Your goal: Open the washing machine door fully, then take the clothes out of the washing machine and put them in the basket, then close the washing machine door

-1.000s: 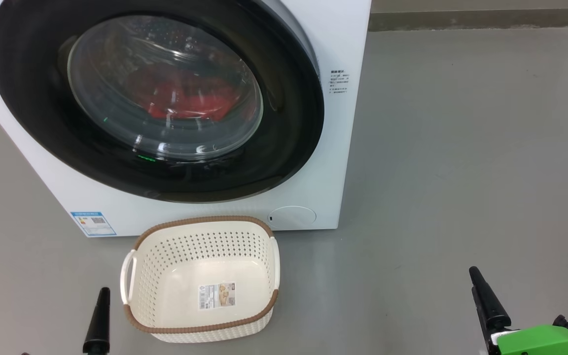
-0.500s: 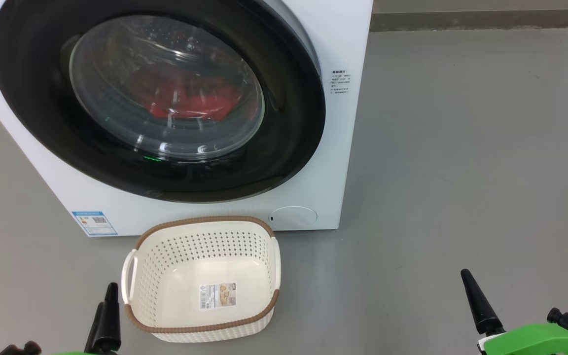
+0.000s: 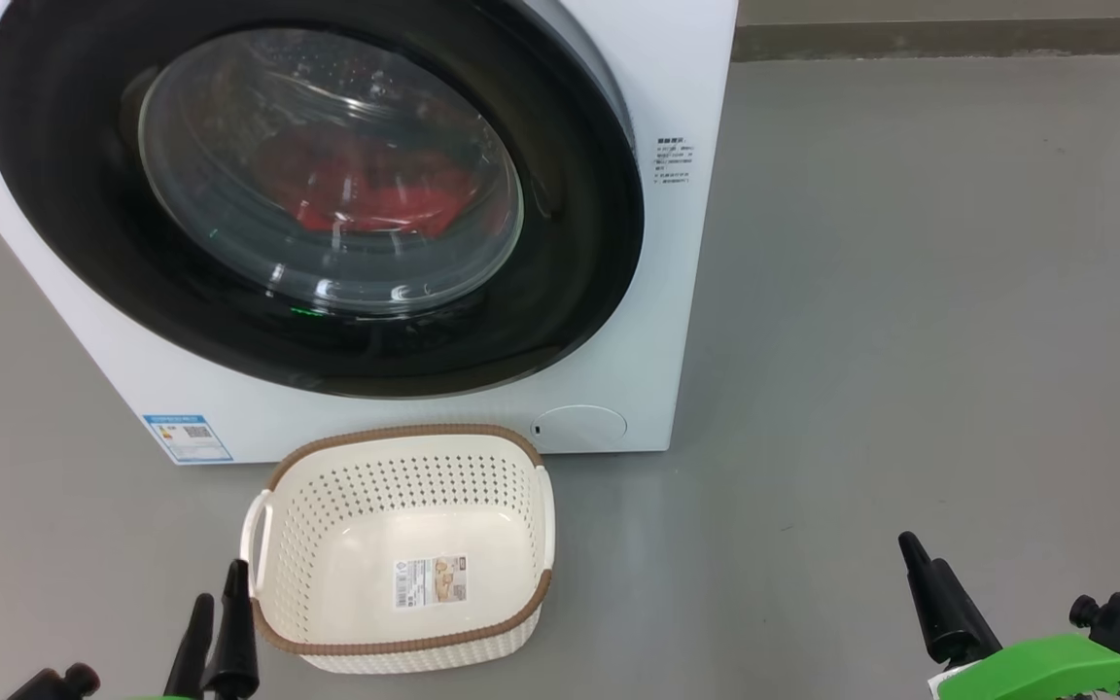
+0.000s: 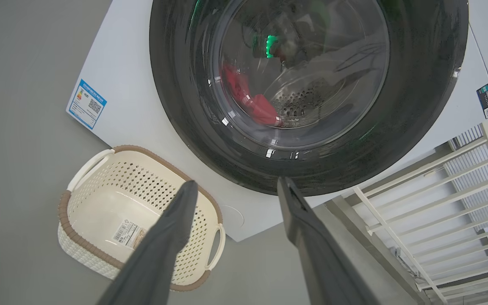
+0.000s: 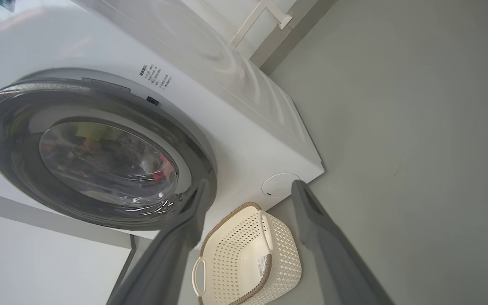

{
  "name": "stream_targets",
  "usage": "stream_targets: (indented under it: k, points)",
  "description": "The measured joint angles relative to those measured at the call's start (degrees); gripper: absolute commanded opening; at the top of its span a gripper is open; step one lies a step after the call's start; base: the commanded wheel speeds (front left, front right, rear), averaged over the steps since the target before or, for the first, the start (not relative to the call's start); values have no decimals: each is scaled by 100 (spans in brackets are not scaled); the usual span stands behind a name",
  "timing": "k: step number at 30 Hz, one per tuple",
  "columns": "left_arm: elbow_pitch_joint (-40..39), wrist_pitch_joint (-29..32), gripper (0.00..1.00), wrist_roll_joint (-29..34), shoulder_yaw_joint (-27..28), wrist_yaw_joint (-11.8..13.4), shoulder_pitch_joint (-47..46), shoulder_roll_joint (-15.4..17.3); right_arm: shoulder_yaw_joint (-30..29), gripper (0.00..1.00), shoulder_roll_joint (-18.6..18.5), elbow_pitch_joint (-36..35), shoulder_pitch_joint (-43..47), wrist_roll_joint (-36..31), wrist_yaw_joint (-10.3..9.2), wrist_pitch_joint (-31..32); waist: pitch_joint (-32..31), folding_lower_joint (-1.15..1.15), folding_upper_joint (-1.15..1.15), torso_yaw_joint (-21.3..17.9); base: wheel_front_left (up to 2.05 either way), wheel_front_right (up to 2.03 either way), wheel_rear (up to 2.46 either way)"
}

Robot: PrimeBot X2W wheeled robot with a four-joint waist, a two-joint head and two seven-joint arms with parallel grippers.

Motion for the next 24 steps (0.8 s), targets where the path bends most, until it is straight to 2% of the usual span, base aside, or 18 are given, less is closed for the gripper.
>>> stream_targets:
  k: [24]
  points:
    - [-163,-417,100,1781,-162,85,76,10,267,100,-210,-63,-11,-1549,0,-403,17,0,0,17,0,0,0]
